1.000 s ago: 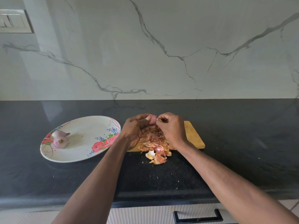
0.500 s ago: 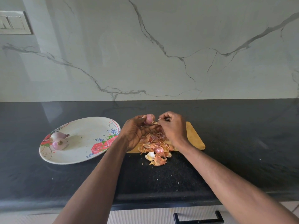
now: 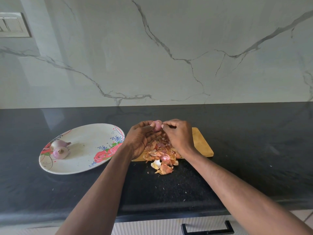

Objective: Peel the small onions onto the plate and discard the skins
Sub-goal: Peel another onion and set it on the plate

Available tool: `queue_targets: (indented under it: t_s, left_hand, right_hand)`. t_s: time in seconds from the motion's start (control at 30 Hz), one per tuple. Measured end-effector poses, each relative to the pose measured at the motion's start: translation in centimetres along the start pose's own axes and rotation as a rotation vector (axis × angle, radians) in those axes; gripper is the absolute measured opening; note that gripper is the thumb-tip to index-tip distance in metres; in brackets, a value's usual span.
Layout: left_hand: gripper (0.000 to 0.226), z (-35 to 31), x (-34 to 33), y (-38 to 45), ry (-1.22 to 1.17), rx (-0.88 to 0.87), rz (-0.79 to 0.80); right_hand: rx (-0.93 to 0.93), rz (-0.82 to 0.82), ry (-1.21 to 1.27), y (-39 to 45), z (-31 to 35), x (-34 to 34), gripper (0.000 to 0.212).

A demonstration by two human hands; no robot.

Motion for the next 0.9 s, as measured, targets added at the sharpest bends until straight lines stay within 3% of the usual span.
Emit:
queue_targets:
  t_s: [0.17, 0.43, 0.53, 0.67, 0.9]
  left_hand:
    - [0.043, -0.2, -0.3, -0.3, -0.011, -0.014, 0.022]
    - [0.026, -0.2, -0.5, -0.5, 0.015, -0.021, 0.045]
    - [0.020, -0.2, -0.4, -0.5, 0.025, -0.030, 0.032]
    - [0.031, -0.3, -0.5, -0.4, 0.011, -0.040, 0.033]
    - [0.017, -0.4, -0.3, -0.3, 0.024, -0.027, 0.016]
  right_hand:
    - [0.056, 0.004, -0.090, -0.2, 0.0, -0.6, 0.016]
    - [0.134, 0.002, -0.200, -0.3, 0.4, -1.2, 0.035]
    - [0.147, 0.018, -0.203, -0.2, 0.7, -1.3, 0.033]
    - [0.098, 0.038, -0.185, 0.1, 0.7, -1.0, 0.029]
    - [-0.048, 0.059, -0.068, 0.3, -0.2, 0.1, 0.015]
Point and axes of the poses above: each hand's wrist, its own y-axis towards the middle knuckle, its own x-axis out of the back of the hand, z = x × y, the point moved 6 cm from there along y, towards the middle knuckle
